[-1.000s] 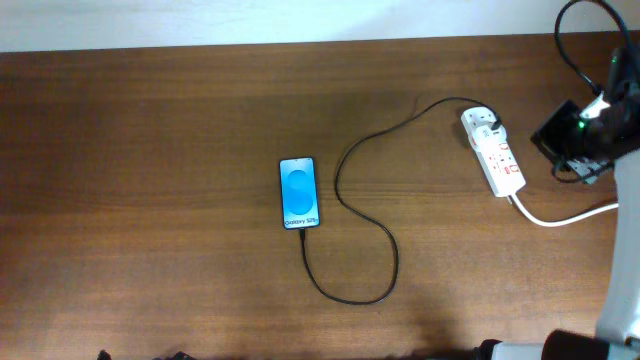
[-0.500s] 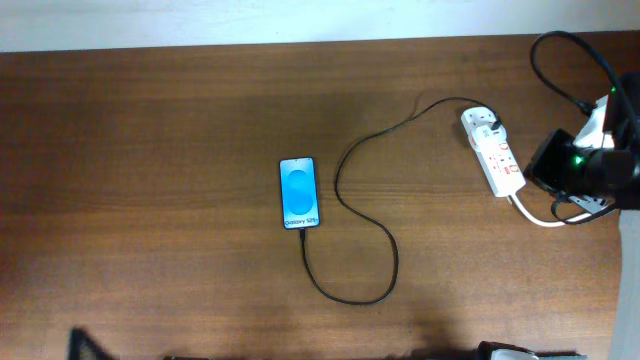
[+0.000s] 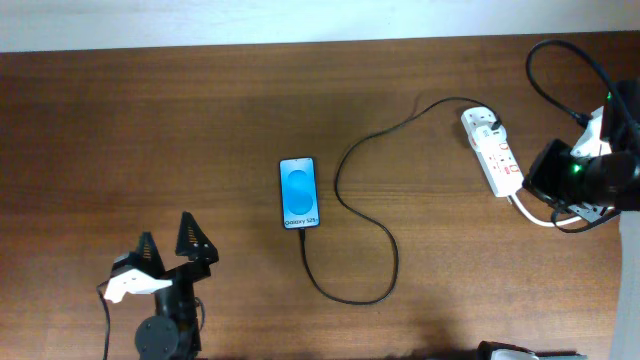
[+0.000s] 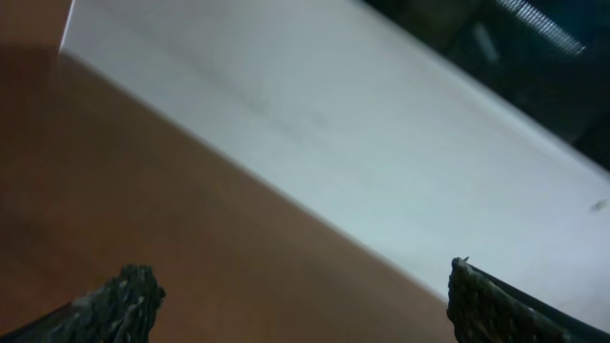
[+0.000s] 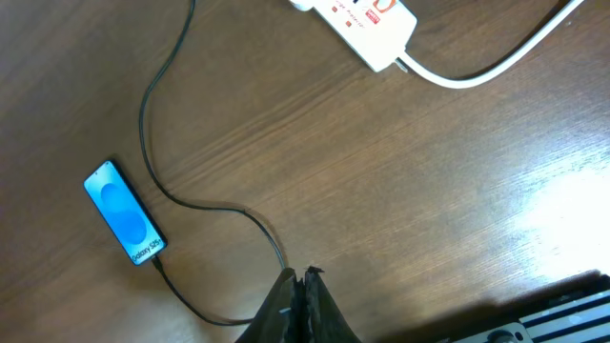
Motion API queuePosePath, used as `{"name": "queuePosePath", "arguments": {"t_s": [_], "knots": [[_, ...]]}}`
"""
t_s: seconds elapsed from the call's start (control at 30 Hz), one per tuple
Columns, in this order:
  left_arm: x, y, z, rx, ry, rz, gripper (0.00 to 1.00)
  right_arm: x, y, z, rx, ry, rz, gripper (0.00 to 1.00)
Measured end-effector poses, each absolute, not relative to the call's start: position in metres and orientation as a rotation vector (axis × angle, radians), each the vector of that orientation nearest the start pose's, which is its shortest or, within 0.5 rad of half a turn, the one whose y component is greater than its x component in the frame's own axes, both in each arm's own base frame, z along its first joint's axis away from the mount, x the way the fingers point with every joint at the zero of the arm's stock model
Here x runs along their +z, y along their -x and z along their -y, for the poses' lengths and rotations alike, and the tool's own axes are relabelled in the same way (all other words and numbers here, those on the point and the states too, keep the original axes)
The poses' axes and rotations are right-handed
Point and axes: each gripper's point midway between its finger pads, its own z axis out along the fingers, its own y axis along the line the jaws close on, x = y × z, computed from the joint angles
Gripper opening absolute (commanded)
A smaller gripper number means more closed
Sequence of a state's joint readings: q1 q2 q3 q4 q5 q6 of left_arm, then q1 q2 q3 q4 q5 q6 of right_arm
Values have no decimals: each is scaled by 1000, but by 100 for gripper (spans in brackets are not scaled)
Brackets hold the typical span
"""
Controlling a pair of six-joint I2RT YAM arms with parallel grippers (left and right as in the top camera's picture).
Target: Plug charger to phone and switch on socket
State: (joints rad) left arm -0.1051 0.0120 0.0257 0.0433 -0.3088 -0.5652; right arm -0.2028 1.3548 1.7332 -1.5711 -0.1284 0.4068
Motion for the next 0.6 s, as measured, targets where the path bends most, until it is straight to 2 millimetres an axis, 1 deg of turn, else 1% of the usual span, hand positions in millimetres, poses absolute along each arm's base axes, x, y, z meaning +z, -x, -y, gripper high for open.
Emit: {"name": "queuePosePath", "arguments": {"t_s": [0.03, 0.07, 0.1, 0.13, 0.17, 0.2, 0.23, 0.3, 0.37, 0.47, 0.57, 0.6], "knots": [[181, -243, -26, -293, 586, -1443, 99, 294, -256, 30, 232, -794, -2639, 4], [178, -243, -26, -290, 588, -1455, 99, 299, -253, 30, 234, -784, -2614, 4], [176, -243, -27, -284, 591, -1465, 99, 308, -247, 28, 235, -769, -2576, 4], [168, -243, -28, -267, 600, -1495, 99, 317, -239, 27, 238, -753, -2537, 4], [165, -242, -29, -258, 606, -1507, 99, 330, -226, 24, 241, -732, -2483, 5], [164, -242, -29, -255, 609, -1506, 99, 339, -216, 22, 243, -714, -2440, 7], [164, -242, -30, -253, 610, -1505, 99, 350, -202, 19, 245, -694, -2388, 29], [164, -242, -30, -253, 610, -1505, 99, 362, -173, 13, 250, -670, -2319, 98], [164, -242, -30, -252, 611, -1505, 99, 366, -142, 7, 250, -654, -2283, 98], [164, -242, -30, -250, 612, -1504, 99, 369, -123, 3, 250, -635, -2248, 98], [164, -242, -30, -250, 612, -1504, 99, 365, -119, 2, 244, -633, -2270, 98], [164, -242, -30, -250, 612, -1504, 99, 365, -119, 2, 233, -608, -2278, 98]]}}
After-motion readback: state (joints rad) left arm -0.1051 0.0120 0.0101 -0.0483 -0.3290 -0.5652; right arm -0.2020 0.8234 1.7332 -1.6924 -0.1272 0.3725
